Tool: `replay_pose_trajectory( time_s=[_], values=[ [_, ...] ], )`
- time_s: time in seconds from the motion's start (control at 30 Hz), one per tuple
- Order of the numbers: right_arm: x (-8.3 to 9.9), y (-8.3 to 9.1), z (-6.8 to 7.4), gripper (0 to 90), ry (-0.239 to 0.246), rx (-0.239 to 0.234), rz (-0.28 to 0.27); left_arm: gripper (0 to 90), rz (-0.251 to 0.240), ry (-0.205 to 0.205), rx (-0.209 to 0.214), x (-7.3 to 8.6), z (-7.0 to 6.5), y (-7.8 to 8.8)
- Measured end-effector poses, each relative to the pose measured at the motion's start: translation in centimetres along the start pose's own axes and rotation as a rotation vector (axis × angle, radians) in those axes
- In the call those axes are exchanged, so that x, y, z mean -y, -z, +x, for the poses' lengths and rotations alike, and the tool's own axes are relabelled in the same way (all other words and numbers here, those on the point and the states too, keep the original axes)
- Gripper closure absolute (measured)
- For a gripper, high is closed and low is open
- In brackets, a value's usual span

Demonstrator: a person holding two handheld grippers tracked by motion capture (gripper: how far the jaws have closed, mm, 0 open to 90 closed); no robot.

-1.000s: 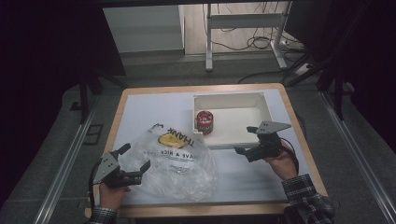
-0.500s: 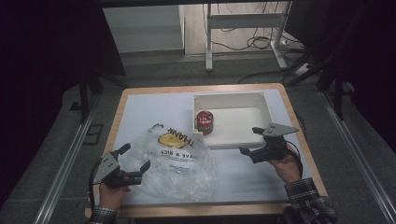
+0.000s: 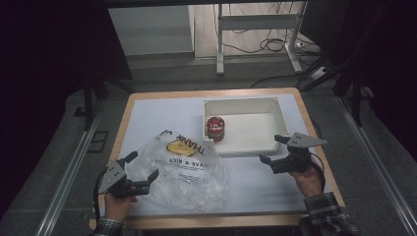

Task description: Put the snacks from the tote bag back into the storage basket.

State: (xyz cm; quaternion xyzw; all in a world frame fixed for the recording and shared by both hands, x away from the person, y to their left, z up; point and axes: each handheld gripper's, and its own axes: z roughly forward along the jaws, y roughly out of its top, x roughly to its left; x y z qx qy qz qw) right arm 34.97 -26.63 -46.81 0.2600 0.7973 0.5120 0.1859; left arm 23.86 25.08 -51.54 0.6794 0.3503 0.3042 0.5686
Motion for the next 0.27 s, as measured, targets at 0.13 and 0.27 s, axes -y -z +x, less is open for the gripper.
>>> replay_pose_trajectory(
  time_s=[0.13, 0.27],
  values=[
    [0.35, 0.52, -0.02, 3.7, -0.007, 0.0, -0.012, 2.1, 0.0, -0.001, 0.0, 0.0, -0.02, -0.03],
    [0.6, 0.72, -0.08, 3.6, -0.014, -0.002, -0.008, 2.1, 0.0, -0.003, -0.002, -0.02, -0.04, -0.05]
  ],
)
